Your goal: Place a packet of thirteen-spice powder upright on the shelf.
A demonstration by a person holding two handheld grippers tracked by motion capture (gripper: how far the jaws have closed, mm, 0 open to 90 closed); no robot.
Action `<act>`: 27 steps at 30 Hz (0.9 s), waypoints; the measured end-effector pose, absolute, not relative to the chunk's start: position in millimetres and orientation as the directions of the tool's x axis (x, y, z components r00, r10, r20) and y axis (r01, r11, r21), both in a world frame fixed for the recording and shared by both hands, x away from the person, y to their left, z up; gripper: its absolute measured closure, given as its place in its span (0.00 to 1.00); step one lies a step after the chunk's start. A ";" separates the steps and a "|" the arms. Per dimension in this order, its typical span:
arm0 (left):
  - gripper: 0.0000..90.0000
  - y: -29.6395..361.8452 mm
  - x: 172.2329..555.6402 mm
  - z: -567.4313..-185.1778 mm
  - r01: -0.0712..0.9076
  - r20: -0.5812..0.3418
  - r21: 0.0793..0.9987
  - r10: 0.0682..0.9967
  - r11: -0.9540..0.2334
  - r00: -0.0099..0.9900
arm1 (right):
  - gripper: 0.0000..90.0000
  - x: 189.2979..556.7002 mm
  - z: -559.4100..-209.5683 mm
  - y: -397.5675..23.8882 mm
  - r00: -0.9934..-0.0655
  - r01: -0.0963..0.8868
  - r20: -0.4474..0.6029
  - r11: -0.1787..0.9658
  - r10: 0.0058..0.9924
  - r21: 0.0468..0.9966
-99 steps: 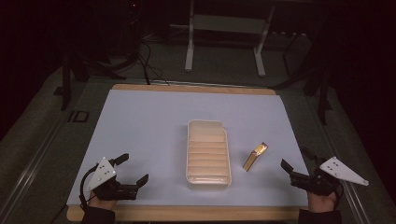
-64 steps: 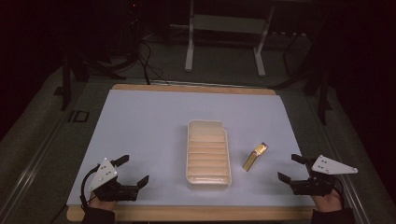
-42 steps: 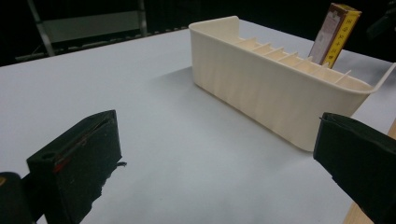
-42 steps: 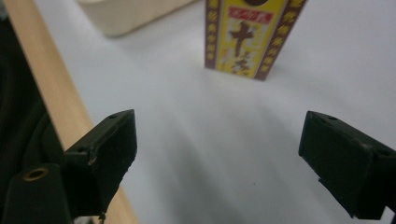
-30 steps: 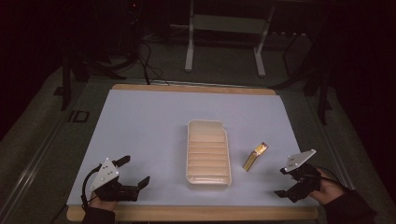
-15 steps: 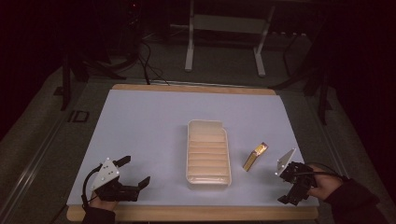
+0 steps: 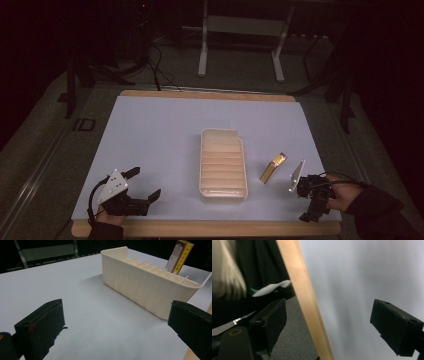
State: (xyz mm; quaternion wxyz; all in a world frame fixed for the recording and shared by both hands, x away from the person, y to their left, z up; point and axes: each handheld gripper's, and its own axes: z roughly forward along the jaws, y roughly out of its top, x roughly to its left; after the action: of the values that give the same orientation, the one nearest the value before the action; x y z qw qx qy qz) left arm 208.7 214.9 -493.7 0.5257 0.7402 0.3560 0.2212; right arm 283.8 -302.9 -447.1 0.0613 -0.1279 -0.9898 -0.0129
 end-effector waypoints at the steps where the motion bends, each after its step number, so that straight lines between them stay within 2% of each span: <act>1: 0.01 214.9 208.9 -493.8 0.295 -0.043 0.935 0.760 -0.199 0.649 | 0.15 283.7 -445.5 -301.7 -0.960 0.246 0.140 0.969 0.241 0.016; 5: 0.01 214.2 209.1 -494.2 0.295 -0.042 0.934 0.758 -0.201 0.651 | 0.14 284.3 -440.5 -297.7 -0.963 0.226 0.151 0.974 0.223 0.001; 8: 0.01 214.6 209.0 -494.0 0.296 -0.044 0.934 0.758 -0.199 0.650 | 0.15 280.2 -437.9 -293.6 -0.979 0.177 0.100 0.984 0.177 -0.011; 15: 0.01 214.5 209.2 -494.2 0.297 -0.047 0.934 0.757 -0.198 0.651 | 0.15 277.8 -431.4 -286.9 -0.985 0.113 0.129 0.993 0.114 -0.017; 27: 0.01 215.0 209.7 -494.5 0.303 -0.057 0.934 0.756 -0.191 0.652 | 0.17 279.9 -392.7 -273.7 -0.998 0.031 0.051 0.998 0.028 0.050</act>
State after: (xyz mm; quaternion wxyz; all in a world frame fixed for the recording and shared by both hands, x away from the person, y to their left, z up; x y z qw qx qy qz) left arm 209.7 215.0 -494.5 0.5262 0.7411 0.3573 0.2150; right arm 279.9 -273.7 -392.7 0.0252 -0.0147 -0.9993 -0.0253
